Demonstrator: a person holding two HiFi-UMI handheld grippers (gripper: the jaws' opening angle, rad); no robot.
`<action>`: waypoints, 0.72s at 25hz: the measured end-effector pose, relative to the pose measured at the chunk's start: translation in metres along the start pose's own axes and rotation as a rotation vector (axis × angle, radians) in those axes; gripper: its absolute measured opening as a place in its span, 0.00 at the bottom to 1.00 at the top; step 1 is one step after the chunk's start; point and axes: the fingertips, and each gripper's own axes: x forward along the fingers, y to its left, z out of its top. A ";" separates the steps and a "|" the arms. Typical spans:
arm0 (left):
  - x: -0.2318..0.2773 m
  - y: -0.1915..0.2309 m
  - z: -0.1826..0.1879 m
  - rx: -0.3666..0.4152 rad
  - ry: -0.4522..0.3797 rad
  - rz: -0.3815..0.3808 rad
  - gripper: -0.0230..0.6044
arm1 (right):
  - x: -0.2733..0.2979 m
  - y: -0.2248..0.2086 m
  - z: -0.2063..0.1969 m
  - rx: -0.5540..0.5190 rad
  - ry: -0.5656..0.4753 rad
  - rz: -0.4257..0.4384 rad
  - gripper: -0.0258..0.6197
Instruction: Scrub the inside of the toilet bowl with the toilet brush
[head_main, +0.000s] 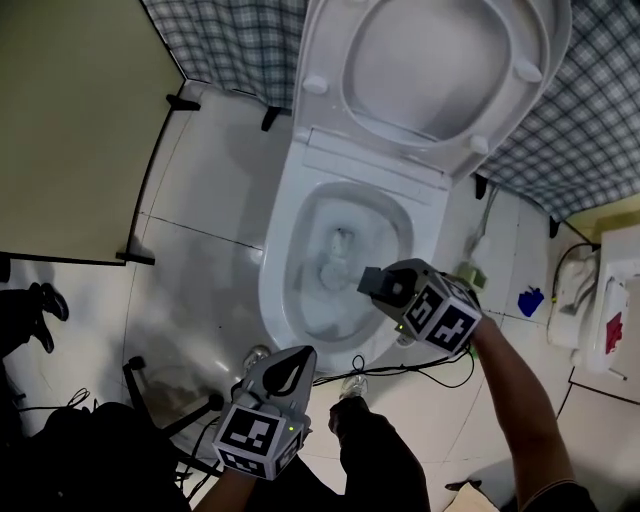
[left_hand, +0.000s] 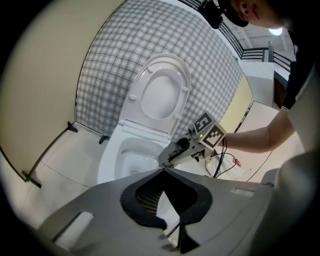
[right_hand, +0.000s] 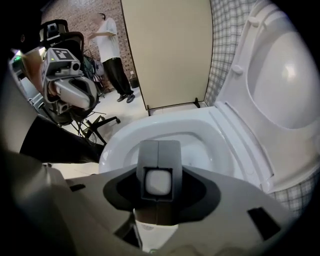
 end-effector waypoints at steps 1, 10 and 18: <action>0.001 0.000 -0.001 -0.003 -0.005 0.008 0.01 | 0.009 -0.006 -0.004 0.015 0.009 -0.019 0.35; 0.008 -0.025 0.005 -0.032 -0.053 0.044 0.01 | 0.002 0.000 0.002 0.000 0.031 0.045 0.35; 0.015 -0.032 0.007 -0.032 -0.074 0.048 0.01 | 0.024 -0.009 -0.002 0.077 0.021 -0.004 0.36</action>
